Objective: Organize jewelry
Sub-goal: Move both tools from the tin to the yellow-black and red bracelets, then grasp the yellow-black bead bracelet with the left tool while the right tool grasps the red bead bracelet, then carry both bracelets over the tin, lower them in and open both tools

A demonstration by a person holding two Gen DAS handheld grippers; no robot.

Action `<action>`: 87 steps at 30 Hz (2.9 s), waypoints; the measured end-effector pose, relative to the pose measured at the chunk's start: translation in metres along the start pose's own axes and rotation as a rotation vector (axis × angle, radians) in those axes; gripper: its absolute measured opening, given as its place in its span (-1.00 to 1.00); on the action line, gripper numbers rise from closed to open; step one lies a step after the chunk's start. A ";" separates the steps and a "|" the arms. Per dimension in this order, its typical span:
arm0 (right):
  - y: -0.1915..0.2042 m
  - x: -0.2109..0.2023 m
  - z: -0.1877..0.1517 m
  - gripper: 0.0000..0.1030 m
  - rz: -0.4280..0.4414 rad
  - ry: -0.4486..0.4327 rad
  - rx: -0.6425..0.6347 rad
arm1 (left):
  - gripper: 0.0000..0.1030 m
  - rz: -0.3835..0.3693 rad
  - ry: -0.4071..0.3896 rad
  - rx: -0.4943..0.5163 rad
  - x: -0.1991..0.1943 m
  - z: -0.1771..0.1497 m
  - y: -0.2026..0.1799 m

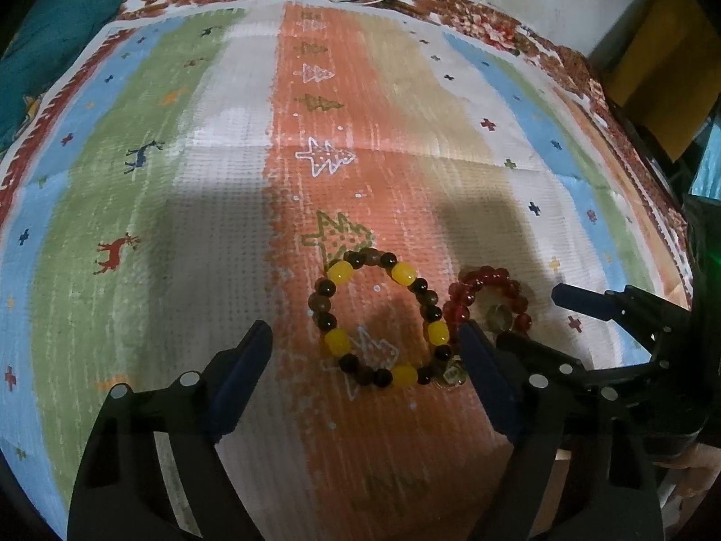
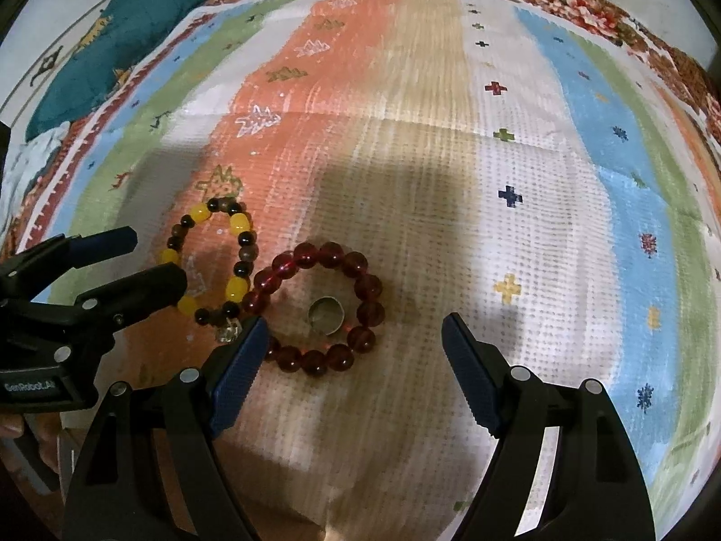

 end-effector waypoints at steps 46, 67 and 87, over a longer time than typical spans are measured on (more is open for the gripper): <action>-0.003 -0.039 -0.002 -0.73 -0.042 -0.055 -0.053 | -0.82 0.076 -0.045 -0.009 -0.033 -0.003 0.006; 0.003 -0.080 -0.019 -0.73 -0.013 -0.128 -0.071 | -0.82 0.029 -0.101 0.015 -0.073 -0.019 -0.014; 0.017 -0.101 -0.040 -0.73 0.004 -0.166 -0.102 | -0.82 0.023 -0.151 0.054 -0.102 -0.037 -0.038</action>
Point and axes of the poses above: each gripper's, at about its wrist camera, not at the fingertips, and x roughly the way its jaws point, y to its left, z to its top, the point moved 5 cm from there along x, roughly the way its jaws point, and after that the axes turned 11 degrees about y, right-handed, at the moved point
